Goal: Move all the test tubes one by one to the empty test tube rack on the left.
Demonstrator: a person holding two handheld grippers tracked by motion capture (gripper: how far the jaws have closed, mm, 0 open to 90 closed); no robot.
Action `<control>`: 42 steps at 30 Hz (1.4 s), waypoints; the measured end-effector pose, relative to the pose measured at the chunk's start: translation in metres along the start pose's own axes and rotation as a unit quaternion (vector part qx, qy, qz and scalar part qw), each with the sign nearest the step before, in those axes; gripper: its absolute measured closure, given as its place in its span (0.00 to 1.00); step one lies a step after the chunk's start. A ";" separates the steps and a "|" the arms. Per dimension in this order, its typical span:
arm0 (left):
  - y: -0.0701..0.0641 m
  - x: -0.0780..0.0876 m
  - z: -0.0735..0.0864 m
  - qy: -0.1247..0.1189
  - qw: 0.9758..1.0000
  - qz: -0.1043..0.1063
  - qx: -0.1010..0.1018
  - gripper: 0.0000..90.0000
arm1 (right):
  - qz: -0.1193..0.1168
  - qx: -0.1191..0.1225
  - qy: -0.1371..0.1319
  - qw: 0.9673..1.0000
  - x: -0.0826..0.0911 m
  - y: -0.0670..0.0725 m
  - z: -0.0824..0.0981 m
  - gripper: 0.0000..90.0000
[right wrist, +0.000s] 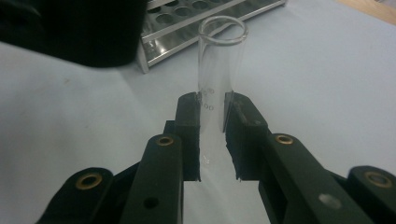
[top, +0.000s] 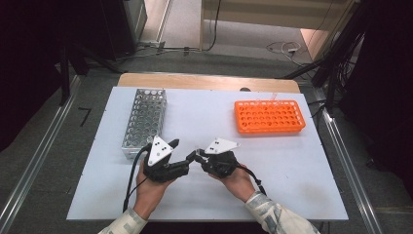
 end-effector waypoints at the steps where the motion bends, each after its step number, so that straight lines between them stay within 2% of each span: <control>1: -0.001 -0.001 0.001 0.001 1.000 0.005 -0.001 0.41 | -0.001 0.000 0.001 1.000 -0.001 0.002 0.000 0.81; 6: -0.005 -0.005 0.003 0.003 1.000 0.025 -0.003 0.58 | -0.013 0.002 0.004 1.000 -0.003 0.009 0.000 0.81; 15: -0.005 -0.006 0.006 0.011 0.999 0.032 -0.015 0.81 | -0.016 0.000 0.003 1.000 -0.003 0.011 -0.001 0.81; 24: -0.005 -0.007 0.005 0.014 0.999 0.027 -0.018 0.84 | -0.019 -0.006 0.004 1.000 -0.003 0.010 -0.002 0.80; 26: -0.005 -0.007 0.004 0.014 0.999 0.026 -0.021 0.84 | -0.021 -0.008 0.001 1.000 -0.003 0.010 -0.002 0.74; 27: -0.005 -0.007 0.003 0.013 0.999 0.026 -0.023 0.84 | -0.023 -0.012 0.002 1.000 -0.002 0.010 -0.003 0.67; 28: -0.005 -0.007 0.002 0.014 0.999 0.025 -0.024 0.84 | -0.029 -0.018 0.007 0.999 -0.003 0.009 -0.004 0.53; 29: -0.004 -0.007 0.001 0.014 0.999 0.025 -0.024 0.84 | -0.029 -0.018 0.007 0.999 -0.003 0.009 -0.004 0.53; 33: 0.003 -0.006 -0.006 0.006 1.000 0.015 -0.017 0.84 | -0.028 -0.021 0.007 0.999 -0.002 0.007 -0.005 0.40; 36: 0.011 -0.005 -0.014 0.003 1.000 0.007 -0.011 0.84 | -0.025 -0.023 0.010 0.999 0.000 0.004 -0.005 0.35; 42: 0.027 -0.003 -0.028 -0.009 1.000 -0.012 0.004 0.84 | -0.021 -0.027 0.010 0.999 0.000 0.002 -0.005 0.33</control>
Point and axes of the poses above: each handheld gripper's, and its own axes: x roughly backward along the jaws, z roughly out of its underside, y roughly to its left, the point moved 2 cm from there along -x, roughly forward along the jaws, and after that the axes turned 15 degrees about -y, right-handed, at the moved point
